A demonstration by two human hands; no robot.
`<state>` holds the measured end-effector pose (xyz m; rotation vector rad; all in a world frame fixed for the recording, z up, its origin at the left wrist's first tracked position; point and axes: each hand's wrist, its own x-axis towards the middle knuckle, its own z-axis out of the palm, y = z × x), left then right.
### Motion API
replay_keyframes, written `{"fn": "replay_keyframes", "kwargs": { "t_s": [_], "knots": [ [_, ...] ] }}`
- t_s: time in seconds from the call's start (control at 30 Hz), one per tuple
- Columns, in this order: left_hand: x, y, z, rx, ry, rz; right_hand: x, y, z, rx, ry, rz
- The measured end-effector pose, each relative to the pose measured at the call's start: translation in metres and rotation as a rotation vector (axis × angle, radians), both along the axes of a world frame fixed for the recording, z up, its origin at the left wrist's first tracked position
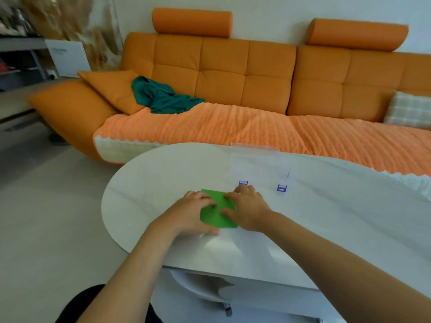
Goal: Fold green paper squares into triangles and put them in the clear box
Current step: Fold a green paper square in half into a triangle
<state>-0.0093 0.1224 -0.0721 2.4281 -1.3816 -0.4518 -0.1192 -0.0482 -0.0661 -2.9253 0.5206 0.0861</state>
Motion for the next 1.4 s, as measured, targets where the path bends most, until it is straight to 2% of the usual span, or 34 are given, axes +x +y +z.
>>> {"fn": "replay_keyframes", "kwargs": {
  "t_s": [0.1,0.33,0.5,0.63,0.77,0.9,1.0,1.23,1.4],
  "knots": [
    [-0.001,0.006,0.0,-0.061,-0.003,0.017,-0.008,-0.001,0.003,0.085,-0.059,0.05],
    [0.007,0.015,0.006,-0.155,-0.084,0.009,-0.026,0.004,0.006,0.095,-0.123,0.182],
    [0.009,0.021,0.007,-0.235,-0.132,0.032,-0.014,0.01,-0.004,0.034,-0.31,0.239],
    [-0.003,0.008,0.013,-0.268,-0.247,0.032,-0.01,0.009,-0.009,-0.149,-0.424,0.278],
    [-0.021,-0.018,0.014,-0.263,-0.164,0.046,-0.027,-0.009,-0.01,-0.172,-0.506,0.3],
    [-0.031,-0.034,0.013,-0.125,-0.123,0.057,-0.049,-0.03,-0.01,-0.023,-0.47,0.233],
    [-0.032,-0.03,0.013,-0.106,-0.052,0.051,-0.049,-0.03,-0.007,0.11,-0.401,0.183],
    [-0.027,-0.013,0.013,-0.253,-0.057,0.089,-0.04,-0.013,0.001,0.22,-0.33,0.168],
    [-0.035,-0.025,0.014,-0.459,0.006,0.127,-0.059,-0.027,0.013,0.482,-0.443,-0.073]
  ]
}}
